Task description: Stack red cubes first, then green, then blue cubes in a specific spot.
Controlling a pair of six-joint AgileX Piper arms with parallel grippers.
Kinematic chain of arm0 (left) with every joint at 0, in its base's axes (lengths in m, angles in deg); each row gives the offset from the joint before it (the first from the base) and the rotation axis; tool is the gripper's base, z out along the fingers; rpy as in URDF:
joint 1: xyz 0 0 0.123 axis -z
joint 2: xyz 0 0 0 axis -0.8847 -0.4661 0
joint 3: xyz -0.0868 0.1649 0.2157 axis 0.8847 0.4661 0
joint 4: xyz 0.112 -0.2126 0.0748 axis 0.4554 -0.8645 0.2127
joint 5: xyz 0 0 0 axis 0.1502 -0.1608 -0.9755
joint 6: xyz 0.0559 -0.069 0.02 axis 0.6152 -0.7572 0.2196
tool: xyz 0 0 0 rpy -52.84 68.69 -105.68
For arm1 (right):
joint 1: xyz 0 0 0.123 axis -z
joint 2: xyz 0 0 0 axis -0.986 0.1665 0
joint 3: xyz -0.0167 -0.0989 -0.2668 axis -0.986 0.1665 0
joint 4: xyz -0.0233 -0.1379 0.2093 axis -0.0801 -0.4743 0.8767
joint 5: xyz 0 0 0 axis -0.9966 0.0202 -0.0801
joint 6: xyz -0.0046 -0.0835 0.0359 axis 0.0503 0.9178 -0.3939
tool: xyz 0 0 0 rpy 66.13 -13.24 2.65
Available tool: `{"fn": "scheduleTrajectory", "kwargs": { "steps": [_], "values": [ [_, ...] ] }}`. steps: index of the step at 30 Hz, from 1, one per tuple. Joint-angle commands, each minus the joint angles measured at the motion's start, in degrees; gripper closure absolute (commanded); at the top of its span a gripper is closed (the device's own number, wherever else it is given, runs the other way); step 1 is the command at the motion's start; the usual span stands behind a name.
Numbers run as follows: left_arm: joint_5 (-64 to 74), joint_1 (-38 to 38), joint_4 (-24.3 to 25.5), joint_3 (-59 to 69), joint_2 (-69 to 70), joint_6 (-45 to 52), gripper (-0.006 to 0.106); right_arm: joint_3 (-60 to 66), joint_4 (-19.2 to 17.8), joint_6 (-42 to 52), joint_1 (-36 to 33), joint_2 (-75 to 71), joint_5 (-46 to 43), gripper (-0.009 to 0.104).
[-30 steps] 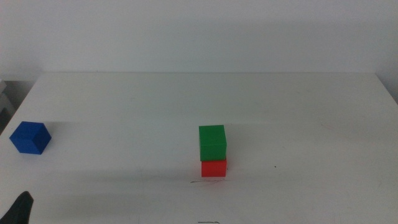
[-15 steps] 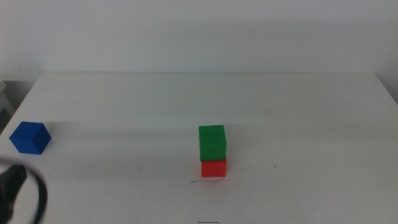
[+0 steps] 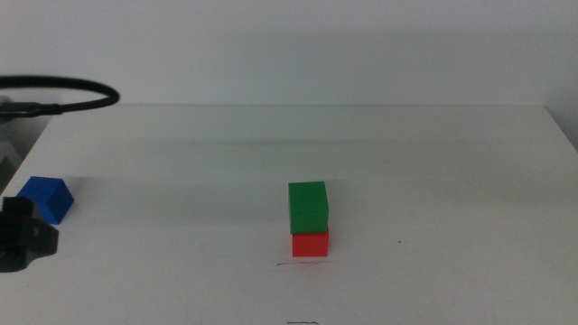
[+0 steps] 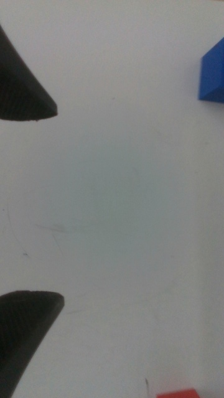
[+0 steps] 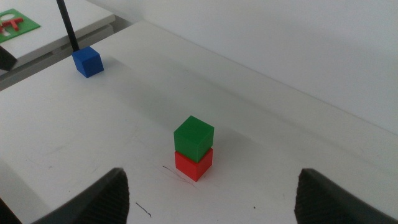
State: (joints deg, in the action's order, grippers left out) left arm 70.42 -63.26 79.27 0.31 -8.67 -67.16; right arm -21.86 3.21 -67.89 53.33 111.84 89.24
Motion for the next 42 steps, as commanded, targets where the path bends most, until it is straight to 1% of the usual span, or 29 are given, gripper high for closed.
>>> {"fn": "scheduleTrajectory", "kwargs": {
  "steps": [1, 3, 9, 11, 14, 20, 23, 32, 35, 42],
  "values": [
    [-2.44, -0.09, -0.61, -2.05, -2.34, -0.31, 0.007, -1.26, 0.56, 0.68, 0.44, 0.31, -4.11, 0.027],
    [-1.70, -0.15, -0.49, -2.05, -4.55, -2.21, 0.007, -1.26, 0.56, 0.68, 0.44, 0.31, -4.11, 0.027],
    [0.98, -0.33, 2.69, -2.54, -10.16, -8.10, 0.007, -1.26, 0.56, 0.68, 0.44, 0.31, -4.11, 0.027],
    [2.15, -1.55, 2.99, -4.77, -13.05, -7.75, 0.007, -1.26, 0.56, 0.68, 0.44, 0.31, -4.11, 0.027],
    [5.29, -4.89, 2.72, -9.46, -18.59, -2.99, 0.007, -1.26, 0.56, 0.68, 0.44, 0.31, -4.11, 0.027],
    [8.27, -13.12, 0.35, -18.95, -28.76, 8.76, 0.007, -1.26, 0.56, 0.68, 0.44, 0.31, -4.11, 0.027],
    [8.16, -15.43, 0.35, -22.89, -33.40, 11.96, 0.007, -1.26, 0.56, 0.68, 0.44, 0.31, -4.11, 0.027],
    [8.19, -16.35, 0.39, -36.65, -48.28, 16.67, 0.007, -1.26, 0.56, 0.68, 0.44, 0.31, -4.11, 0.027],
    [9.45, -16.35, 0.47, -41.50, -53.16, 16.86, 0.007, -1.26, 0.56, 0.68, 0.44, 0.31, -4.11, 0.027],
    [10.40, -16.35, -0.28, -47.95, -60.89, 18.28, 0.007, -1.26, 0.56, 0.68, 0.44, 0.31, -4.11, 0.027]
  ]
}}
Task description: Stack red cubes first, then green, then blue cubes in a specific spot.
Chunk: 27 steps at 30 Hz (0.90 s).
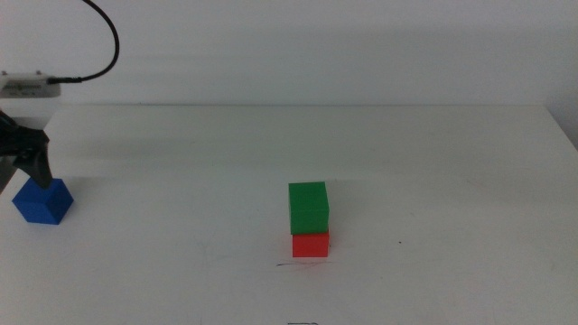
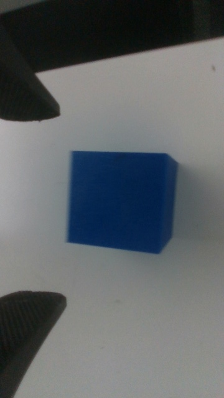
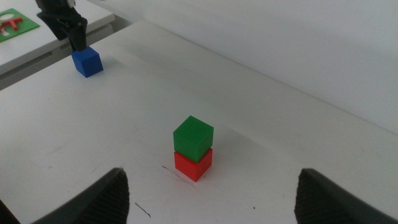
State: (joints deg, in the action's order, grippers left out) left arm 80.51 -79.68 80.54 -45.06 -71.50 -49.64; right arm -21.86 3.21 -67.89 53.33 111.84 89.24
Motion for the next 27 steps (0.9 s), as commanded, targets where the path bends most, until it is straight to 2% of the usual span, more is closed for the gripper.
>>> {"fn": "scheduleTrajectory", "kwargs": {
  "steps": [1, 16, 19, 23, 27],
  "values": [
    [0.31, 0.07, -1.70, -3.11, 1.06, 0.76, 0.007, -1.26, 0.56, 0.68, 0.44, 0.31, -4.11, 0.027],
    [-2.46, 0.14, -3.62, -4.00, -5.46, 2.43, 0.007, -1.26, 0.56, 0.68, 0.44, 0.31, -4.11, 0.027],
    [-2.52, 0.14, -3.55, -4.00, -5.92, 2.43, 0.011, -1.26, 0.56, 0.68, 0.44, 0.31, -4.11, 0.027],
    [-2.66, 0.14, -3.42, -4.00, -5.97, 2.69, 0.026, -1.26, 0.56, 0.68, 0.44, 0.31, -4.11, 0.027],
    [-2.52, 0.14, -4.46, -4.00, -5.97, 2.21, 0.053, -1.26, 0.56, 0.68, 0.44, 0.31, -4.11, 0.027]
  ]
}}
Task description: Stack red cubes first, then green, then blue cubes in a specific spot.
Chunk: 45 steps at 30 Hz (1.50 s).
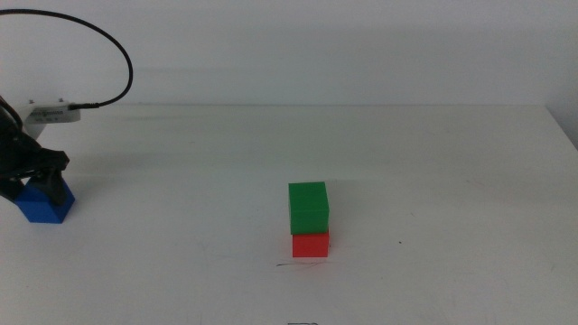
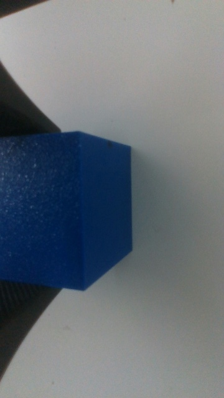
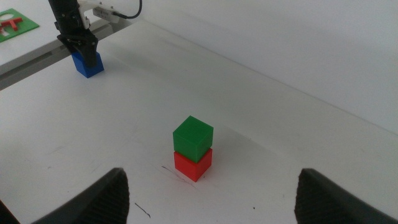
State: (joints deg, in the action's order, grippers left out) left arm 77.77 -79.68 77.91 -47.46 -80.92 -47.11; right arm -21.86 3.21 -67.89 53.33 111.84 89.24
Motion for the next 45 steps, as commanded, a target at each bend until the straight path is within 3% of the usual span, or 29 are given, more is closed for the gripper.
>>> {"fn": "scheduleTrajectory", "kwargs": {
  "steps": [1, 5, 8, 14, 22, 31, 45],
  "values": [
    [0.78, 0.14, -2.28, -1.60, 3.46, -0.56, 0.059, -1.26, 0.56, 0.68, 0.44, 0.31, -4.11, 0.027],
    [6.78, 0.14, -2.89, -1.60, 5.01, -2.71, 0.082, -1.26, 0.56, 0.68, 0.44, 0.31, -4.07, 0.027],
    [8.76, 1.07, -2.81, 0.15, 8.27, -5.29, 0.088, -1.26, 0.56, 0.68, 0.44, 0.31, -4.07, 0.027],
    [8.64, 6.50, -2.24, 10.77, 20.58, -17.03, 0.088, -1.26, 0.56, 0.68, 0.44, 0.31, -4.14, 0.027],
    [8.58, 24.99, 1.42, 12.63, 32.52, -40.90, 0.088, -1.26, 0.56, 0.68, 0.44, 0.31, -4.08, 0.027],
    [8.58, 42.02, 2.17, 2.82, 27.37, -50.65, 0.088, -1.26, 0.56, 0.68, 0.44, 0.31, -4.09, 0.027],
    [8.58, 52.03, 1.15, -6.37, 19.21, -54.75, 0.088, -1.21, 0.56, 0.68, 0.44, 0.31, -4.09, 0.027]
  ]
}}
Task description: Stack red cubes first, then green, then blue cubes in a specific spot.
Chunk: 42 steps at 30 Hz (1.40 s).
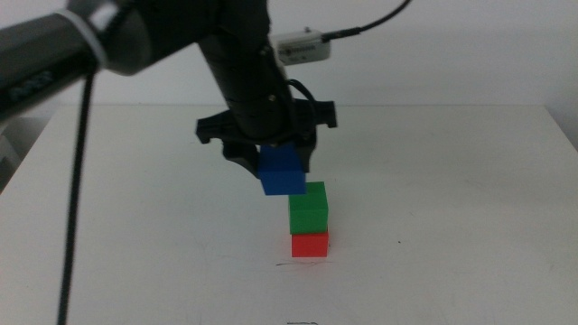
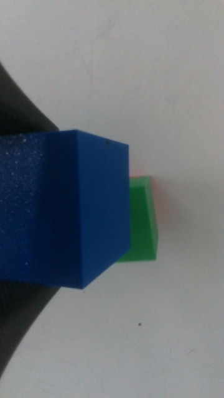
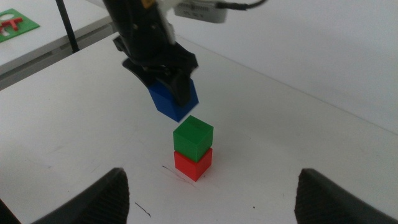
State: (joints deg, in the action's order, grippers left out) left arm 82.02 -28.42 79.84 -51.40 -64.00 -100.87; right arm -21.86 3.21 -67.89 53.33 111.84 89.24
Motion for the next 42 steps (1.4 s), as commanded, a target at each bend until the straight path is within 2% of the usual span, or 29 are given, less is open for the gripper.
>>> {"fn": "scheduleTrajectory", "kwargs": {
  "steps": [1, 19, 42],
  "values": [
    [4.33, 1.24, -0.78, -2.77, 1.85, -1.06, 0.088, -1.21, 0.56, 0.68, 0.44, 0.31, -4.09, 0.027],
    [4.29, 2.23, -4.29, -6.19, -2.35, -2.46, 0.088, -1.21, 0.56, 0.68, 0.44, 0.31, -4.09, 0.027],
    [4.29, 2.30, -2.79, -6.57, -6.24, -3.17, 0.088, -1.21, 0.56, 0.68, 0.44, 0.31, -4.09, 0.027]
  ]
}}
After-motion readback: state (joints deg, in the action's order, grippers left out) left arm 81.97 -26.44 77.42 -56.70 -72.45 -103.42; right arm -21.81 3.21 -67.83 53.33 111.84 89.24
